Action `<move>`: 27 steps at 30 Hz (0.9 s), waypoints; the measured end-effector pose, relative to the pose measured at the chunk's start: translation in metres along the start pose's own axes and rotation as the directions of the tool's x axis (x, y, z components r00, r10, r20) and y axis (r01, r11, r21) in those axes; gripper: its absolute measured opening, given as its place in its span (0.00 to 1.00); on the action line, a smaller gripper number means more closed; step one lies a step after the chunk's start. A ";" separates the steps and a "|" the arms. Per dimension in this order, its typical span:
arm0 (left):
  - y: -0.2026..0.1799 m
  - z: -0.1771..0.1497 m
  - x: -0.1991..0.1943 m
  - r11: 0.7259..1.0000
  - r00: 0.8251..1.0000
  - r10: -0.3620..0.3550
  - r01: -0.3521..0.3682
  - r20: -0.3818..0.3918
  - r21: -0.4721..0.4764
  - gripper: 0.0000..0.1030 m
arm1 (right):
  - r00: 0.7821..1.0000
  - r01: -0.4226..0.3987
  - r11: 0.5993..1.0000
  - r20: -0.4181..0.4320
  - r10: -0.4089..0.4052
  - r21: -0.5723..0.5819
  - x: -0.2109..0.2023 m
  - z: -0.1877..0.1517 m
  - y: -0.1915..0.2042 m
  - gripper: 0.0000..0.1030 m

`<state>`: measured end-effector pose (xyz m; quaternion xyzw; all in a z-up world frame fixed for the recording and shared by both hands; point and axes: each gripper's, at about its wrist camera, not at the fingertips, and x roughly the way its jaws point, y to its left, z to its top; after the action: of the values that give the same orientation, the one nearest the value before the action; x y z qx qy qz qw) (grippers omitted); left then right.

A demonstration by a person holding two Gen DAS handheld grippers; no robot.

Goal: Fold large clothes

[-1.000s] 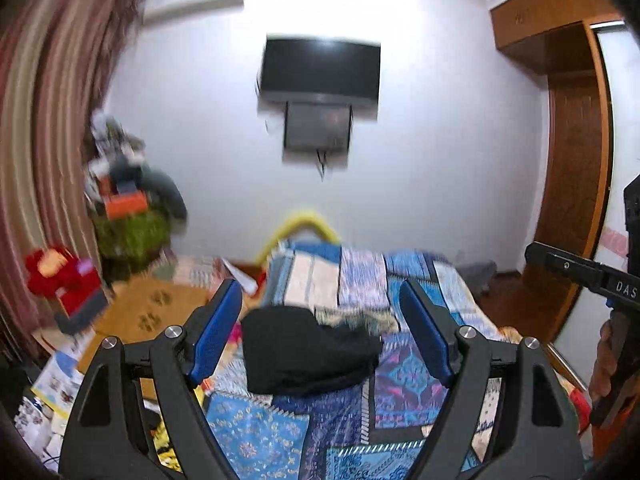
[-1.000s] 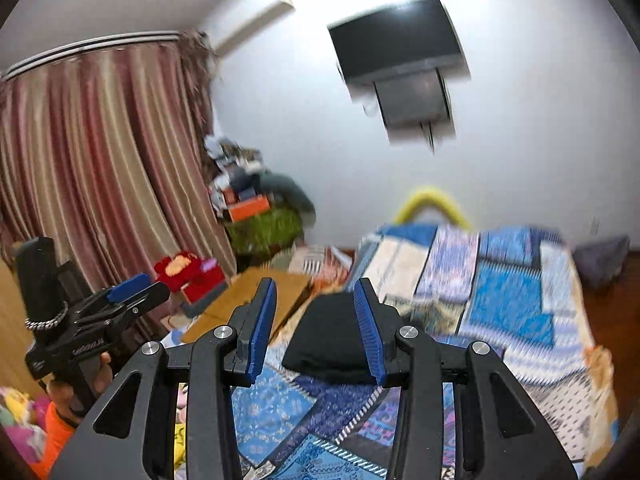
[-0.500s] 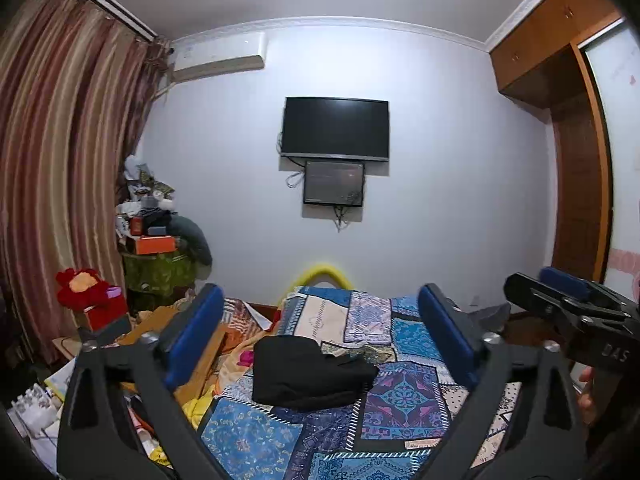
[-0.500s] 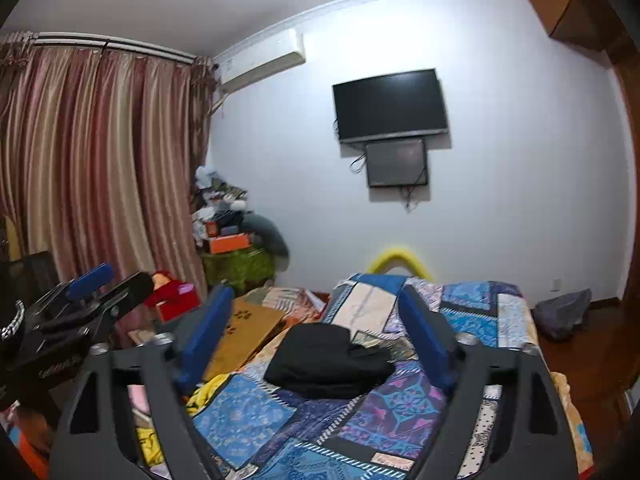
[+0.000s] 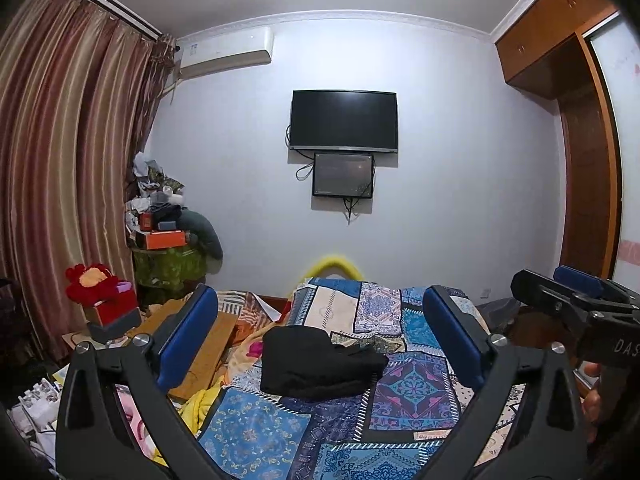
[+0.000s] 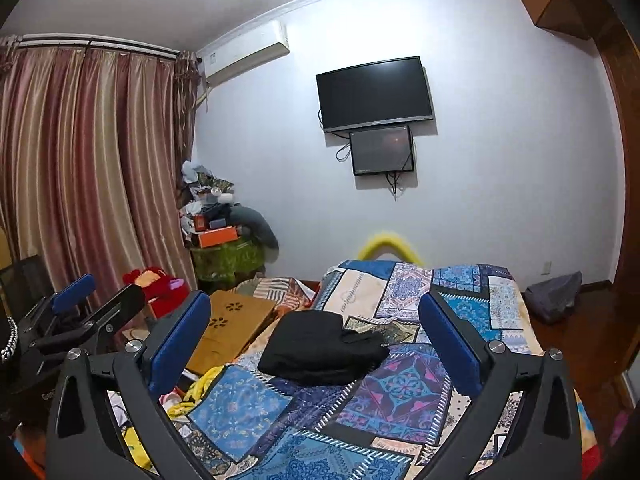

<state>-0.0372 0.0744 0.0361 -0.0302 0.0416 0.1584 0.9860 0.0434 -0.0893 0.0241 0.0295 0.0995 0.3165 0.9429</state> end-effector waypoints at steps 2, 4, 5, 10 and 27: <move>0.001 -0.001 0.000 1.000 1.000 0.002 -0.002 -0.002 -0.002 0.99 | 1.000 0.003 1.000 -0.003 -0.003 -0.009 -0.001 0.000 0.001 1.00; 0.002 -0.002 0.001 1.000 1.000 0.003 -0.003 -0.006 -0.008 0.99 | 1.000 0.005 1.000 -0.009 -0.005 -0.014 -0.001 -0.001 0.002 1.00; 0.004 -0.001 0.002 1.000 1.000 0.002 -0.002 -0.009 -0.010 0.99 | 1.000 0.006 1.000 -0.011 -0.007 -0.016 -0.002 -0.002 0.002 1.00; 0.003 -0.004 0.004 1.000 1.000 0.007 -0.008 -0.020 -0.013 0.99 | 1.000 0.014 0.999 -0.023 -0.015 -0.029 -0.003 -0.005 0.005 1.00; 0.002 -0.009 0.006 1.000 1.000 0.006 -0.006 -0.031 0.000 0.99 | 0.998 0.020 0.999 -0.051 -0.022 -0.040 -0.004 -0.001 0.008 1.00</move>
<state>-0.0331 0.0778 0.0268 -0.0326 0.0568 0.1611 0.9848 0.0347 -0.0851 0.0244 0.0015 0.1175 0.3093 0.9437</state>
